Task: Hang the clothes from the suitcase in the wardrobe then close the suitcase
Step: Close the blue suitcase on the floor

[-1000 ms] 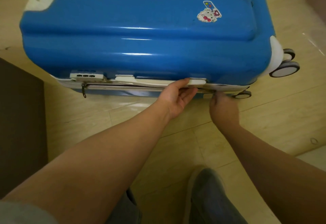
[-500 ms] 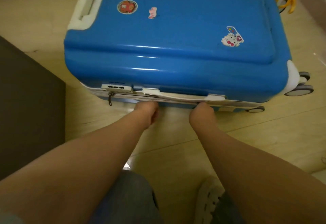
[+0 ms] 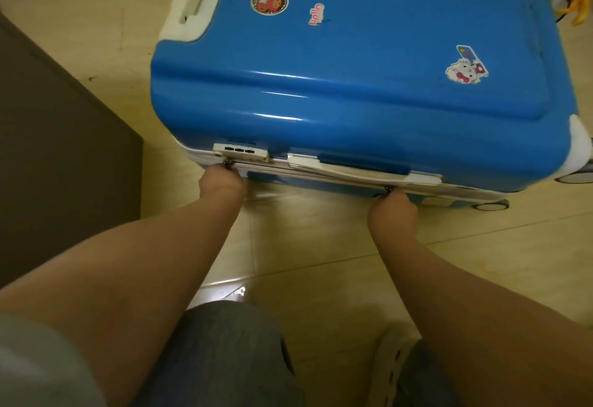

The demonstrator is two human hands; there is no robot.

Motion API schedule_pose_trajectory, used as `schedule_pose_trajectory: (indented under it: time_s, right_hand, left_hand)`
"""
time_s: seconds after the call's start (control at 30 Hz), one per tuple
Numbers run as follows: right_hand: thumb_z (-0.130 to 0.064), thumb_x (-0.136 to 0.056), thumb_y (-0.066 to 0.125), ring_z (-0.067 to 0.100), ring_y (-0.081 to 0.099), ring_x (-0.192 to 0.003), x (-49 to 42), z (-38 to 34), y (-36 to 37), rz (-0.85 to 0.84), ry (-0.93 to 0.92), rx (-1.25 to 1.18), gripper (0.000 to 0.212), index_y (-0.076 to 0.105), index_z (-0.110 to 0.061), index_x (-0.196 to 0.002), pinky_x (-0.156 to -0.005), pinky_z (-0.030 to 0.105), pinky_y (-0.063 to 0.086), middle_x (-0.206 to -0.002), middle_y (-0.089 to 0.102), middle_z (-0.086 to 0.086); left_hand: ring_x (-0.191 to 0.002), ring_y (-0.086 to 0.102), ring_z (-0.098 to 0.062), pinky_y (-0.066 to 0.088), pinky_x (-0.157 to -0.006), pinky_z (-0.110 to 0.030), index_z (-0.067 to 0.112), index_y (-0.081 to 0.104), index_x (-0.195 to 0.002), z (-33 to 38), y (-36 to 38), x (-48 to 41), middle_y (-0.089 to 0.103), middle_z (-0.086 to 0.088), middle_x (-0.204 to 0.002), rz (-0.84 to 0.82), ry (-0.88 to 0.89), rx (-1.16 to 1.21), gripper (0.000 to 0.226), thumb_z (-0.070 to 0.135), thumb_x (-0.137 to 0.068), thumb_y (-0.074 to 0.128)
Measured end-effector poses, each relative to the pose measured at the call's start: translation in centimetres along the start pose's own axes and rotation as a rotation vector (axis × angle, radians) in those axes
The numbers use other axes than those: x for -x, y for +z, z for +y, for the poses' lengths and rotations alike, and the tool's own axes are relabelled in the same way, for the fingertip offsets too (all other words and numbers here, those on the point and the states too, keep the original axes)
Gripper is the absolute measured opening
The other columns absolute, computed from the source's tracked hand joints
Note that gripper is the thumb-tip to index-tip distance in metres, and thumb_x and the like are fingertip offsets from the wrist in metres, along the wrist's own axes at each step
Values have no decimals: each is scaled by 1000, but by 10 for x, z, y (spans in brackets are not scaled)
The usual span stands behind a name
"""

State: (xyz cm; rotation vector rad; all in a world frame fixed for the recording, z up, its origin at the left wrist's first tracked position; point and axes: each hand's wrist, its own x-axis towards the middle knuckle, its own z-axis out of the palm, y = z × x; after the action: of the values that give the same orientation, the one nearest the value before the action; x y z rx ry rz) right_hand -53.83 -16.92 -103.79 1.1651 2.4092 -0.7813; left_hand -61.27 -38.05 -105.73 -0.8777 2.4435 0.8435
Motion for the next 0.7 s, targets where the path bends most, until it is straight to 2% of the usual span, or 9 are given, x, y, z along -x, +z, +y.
schedule_pose_trajectory:
  time_s: [0.07,0.13,0.27,0.4,0.47,0.53,0.6,0.67,0.7]
  right_hand:
    - [-8,-99,37,35,57,-110,-3,4,-1,13,-25,39,28,51,-2,-123,-88,39,46,-122,58,20]
    - [-8,-99,37,34,57,-110,-1,3,-3,10,-48,68,27,53,-2,-121,-87,38,47,-120,59,19]
    - [-9,-99,41,31,58,-107,12,-12,2,-103,-148,94,23,55,-1,-115,-88,36,47,-117,59,18]
    - [-12,-99,40,31,57,-111,21,-28,18,-202,-298,149,24,54,-5,-118,-91,37,47,-120,59,16]
    - [-16,-100,38,32,58,-108,16,-23,16,-202,-358,177,25,56,-8,-116,-90,38,48,-115,61,16]
    - [-28,-101,34,30,60,-100,11,-18,10,-152,-409,219,30,59,-13,-110,-83,37,49,-101,63,11]
    - [-37,-101,30,23,60,-82,14,-17,4,-65,-454,277,39,61,-13,-100,-65,28,45,-78,57,3]
    - [-35,-101,32,16,51,-67,25,-23,2,86,-554,314,37,60,-14,-88,-52,22,34,-66,48,-3]
    - [-31,-100,35,16,50,-67,30,-27,2,197,-651,281,34,60,-13,-86,-52,22,32,-67,50,-1]
  left_hand:
    - [-103,58,-32,40,-75,-33,1,59,-113,-8,-1,2,61,-18,-115,80,117,-209,26,15,-99,42]
    - [-93,58,-31,39,-72,-34,3,61,-107,-10,5,11,62,-18,-107,73,222,-319,25,16,-99,41]
    - [-101,62,-28,48,-79,-34,8,62,-109,21,44,46,64,-14,-110,-119,395,-457,22,14,-98,44]
    - [-109,59,-29,48,-89,-37,6,59,-115,49,68,76,61,-15,-119,-269,555,-494,25,11,-97,43]
    - [-107,59,-30,48,-89,-38,8,59,-115,45,64,75,62,-15,-118,-334,622,-485,25,16,-97,44]
    - [-104,60,-29,50,-90,-39,12,60,-117,38,56,70,63,-13,-117,-432,650,-441,29,25,-97,44]
    - [-101,62,-28,51,-92,-40,12,61,-118,31,47,65,65,-13,-115,-493,590,-333,33,29,-98,41]
    - [-98,63,-27,51,-91,-37,9,63,-114,28,38,60,67,-14,-109,-466,508,-265,31,24,-99,41]
    - [-98,64,-27,51,-90,-37,8,63,-113,27,32,58,67,-14,-108,-455,486,-251,29,21,-98,41]
